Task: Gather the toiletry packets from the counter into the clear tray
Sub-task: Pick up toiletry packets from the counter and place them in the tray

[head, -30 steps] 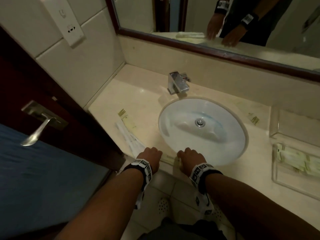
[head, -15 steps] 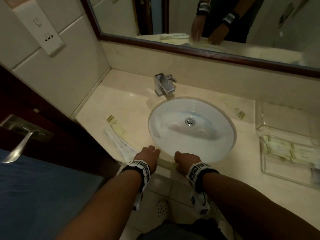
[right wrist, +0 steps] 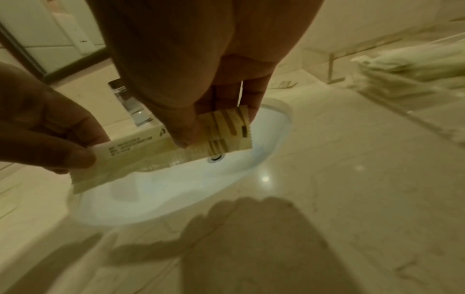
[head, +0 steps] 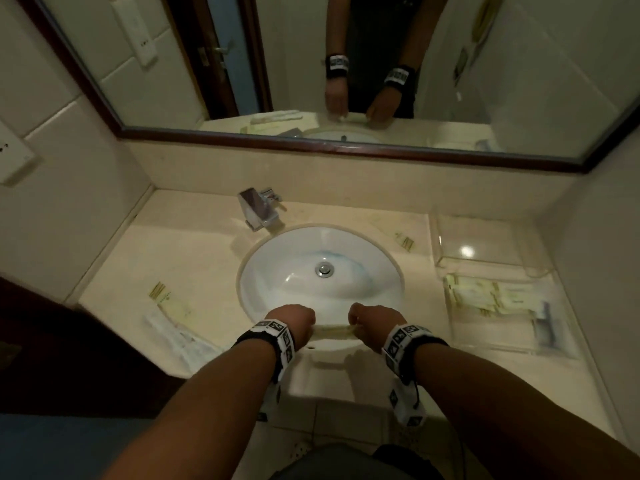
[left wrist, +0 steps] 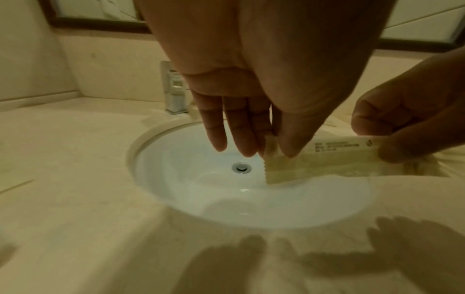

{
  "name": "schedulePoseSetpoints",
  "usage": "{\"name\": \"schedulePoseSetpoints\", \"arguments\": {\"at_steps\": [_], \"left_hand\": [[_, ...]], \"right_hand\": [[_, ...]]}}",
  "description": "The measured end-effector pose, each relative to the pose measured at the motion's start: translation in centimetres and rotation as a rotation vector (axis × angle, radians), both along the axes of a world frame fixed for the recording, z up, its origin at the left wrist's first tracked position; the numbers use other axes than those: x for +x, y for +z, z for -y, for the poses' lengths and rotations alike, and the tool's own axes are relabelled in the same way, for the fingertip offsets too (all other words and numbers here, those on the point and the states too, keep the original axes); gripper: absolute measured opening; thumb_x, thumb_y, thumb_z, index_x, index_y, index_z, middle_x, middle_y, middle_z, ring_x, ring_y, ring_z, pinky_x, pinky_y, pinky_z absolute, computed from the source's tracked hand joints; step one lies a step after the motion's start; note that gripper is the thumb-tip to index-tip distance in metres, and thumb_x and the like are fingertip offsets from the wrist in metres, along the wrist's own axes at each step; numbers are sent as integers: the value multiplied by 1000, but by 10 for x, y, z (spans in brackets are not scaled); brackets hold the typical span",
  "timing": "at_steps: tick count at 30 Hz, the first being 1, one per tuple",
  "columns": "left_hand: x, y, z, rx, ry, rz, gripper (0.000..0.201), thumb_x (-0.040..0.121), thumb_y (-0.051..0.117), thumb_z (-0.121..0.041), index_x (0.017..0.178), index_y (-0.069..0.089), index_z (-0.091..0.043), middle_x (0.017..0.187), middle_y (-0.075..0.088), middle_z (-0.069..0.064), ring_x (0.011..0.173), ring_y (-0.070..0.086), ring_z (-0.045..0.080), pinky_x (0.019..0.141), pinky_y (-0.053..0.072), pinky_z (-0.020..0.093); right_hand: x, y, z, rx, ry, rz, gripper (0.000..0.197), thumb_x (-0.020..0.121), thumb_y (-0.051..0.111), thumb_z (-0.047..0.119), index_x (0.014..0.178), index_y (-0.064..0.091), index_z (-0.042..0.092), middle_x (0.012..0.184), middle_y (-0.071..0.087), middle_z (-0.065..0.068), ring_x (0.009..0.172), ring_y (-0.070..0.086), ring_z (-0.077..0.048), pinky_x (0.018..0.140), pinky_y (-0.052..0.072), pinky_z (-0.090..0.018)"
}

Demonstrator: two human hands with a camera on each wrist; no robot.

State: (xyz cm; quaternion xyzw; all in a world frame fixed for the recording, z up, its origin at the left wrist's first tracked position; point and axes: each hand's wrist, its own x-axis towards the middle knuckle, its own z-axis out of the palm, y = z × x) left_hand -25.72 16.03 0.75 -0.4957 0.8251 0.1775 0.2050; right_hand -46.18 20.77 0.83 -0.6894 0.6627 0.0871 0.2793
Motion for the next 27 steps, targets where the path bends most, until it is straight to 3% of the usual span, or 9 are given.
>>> {"name": "schedulePoseSetpoints", "arguments": {"at_steps": [4, 13, 18, 24, 27], "left_hand": [[-55, 10, 7, -1, -91, 25, 19, 91, 52, -21, 98, 69, -17, 98, 69, 5, 89, 65, 26, 68, 45, 30], [-169, 21, 15, -32, -213, -64, 17, 93, 48, -20, 99, 64, -16, 100, 67, 6, 88, 64, 27, 68, 44, 30], [-219, 14, 11, 29, -257, -99, 27, 98, 44, -25, 116, 60, -14, 115, 65, 8, 105, 62, 28, 82, 46, 32], [-274, 13, 1, 46, -263, -165, 28, 99, 42, -30, 119, 59, -22, 119, 65, 5, 108, 62, 28, 87, 49, 33], [-297, 11, -6, 60, -267, -179, 30, 97, 42, -28, 122, 59, -24, 123, 64, 5, 111, 61, 28, 91, 50, 33]], "right_hand": [[-48, 5, -4, -13, -59, -25, 12, 98, 48, 28, 109, 51, 31, 98, 63, 1, 82, 58, -20, 73, 47, -32], [-158, 24, -22, -57, -168, -26, 13, 99, 48, 32, 110, 54, 26, 101, 66, -2, 87, 62, -25, 73, 50, -34], [-206, 23, -39, -58, -283, -13, 17, 97, 51, 32, 113, 58, 31, 105, 66, 2, 95, 63, -23, 78, 48, -33], [-261, 25, -55, -31, -347, -48, 17, 98, 48, 29, 111, 58, 30, 104, 66, 1, 87, 60, -22, 78, 52, -35], [-285, 20, -62, 4, -358, -67, 15, 97, 48, 29, 108, 58, 32, 109, 67, 1, 96, 62, -23, 79, 50, -35]]}}
